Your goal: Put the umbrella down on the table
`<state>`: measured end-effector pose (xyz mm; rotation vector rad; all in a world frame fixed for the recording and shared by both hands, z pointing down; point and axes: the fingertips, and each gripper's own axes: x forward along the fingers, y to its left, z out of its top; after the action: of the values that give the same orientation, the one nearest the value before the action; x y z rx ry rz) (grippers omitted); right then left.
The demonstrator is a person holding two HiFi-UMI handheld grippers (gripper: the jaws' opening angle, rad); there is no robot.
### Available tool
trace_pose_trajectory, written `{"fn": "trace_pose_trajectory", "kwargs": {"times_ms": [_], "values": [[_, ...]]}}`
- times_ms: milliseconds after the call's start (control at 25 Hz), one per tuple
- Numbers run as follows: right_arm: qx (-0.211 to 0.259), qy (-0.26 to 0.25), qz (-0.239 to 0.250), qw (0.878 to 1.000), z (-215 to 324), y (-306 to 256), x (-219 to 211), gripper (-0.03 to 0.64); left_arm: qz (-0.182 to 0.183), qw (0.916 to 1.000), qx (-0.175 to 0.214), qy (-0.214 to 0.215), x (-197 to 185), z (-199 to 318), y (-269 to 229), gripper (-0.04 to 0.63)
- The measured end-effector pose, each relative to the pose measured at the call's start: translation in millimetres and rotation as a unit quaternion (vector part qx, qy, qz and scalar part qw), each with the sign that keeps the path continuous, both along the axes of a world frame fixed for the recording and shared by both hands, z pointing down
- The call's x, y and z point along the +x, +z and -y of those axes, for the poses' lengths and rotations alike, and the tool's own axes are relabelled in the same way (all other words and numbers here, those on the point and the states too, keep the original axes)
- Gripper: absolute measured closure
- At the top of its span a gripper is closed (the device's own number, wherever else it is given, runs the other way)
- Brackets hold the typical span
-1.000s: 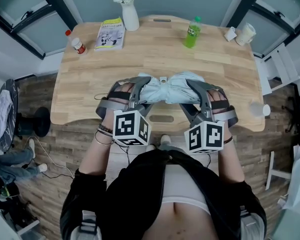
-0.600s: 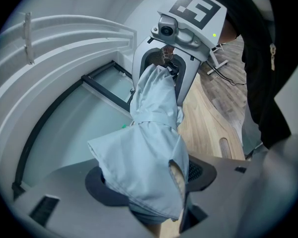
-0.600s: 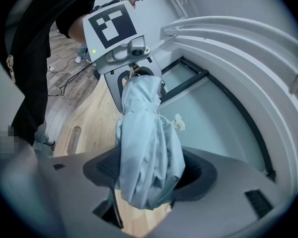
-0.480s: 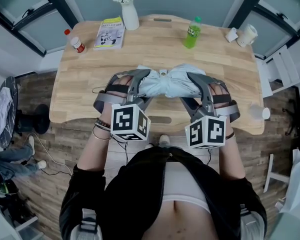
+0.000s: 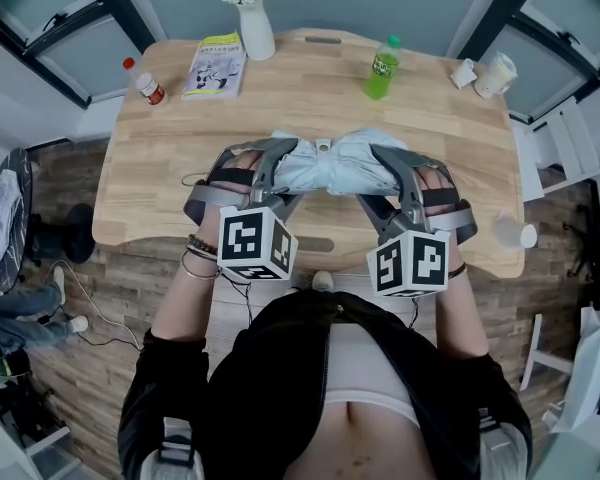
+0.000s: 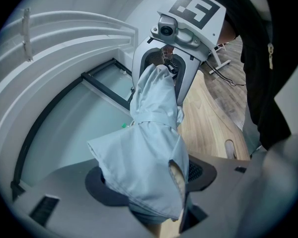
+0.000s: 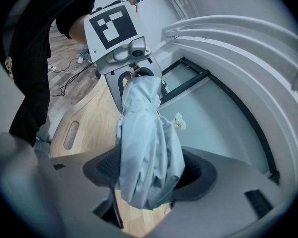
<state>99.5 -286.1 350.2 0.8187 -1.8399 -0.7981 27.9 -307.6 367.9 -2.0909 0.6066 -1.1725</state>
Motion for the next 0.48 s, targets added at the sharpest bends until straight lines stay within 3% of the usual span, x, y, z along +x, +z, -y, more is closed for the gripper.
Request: {"fn": "trace_pose_trajectory", "kwargs": {"times_ms": [480], "values": [[-0.021, -0.015, 0.008, 1.000, 8.9, 9.8, 6.4, 0.301, 0.005, 0.9997, -0.013, -0.022, 6.4, 7.0, 12.7, 0.310]]}}
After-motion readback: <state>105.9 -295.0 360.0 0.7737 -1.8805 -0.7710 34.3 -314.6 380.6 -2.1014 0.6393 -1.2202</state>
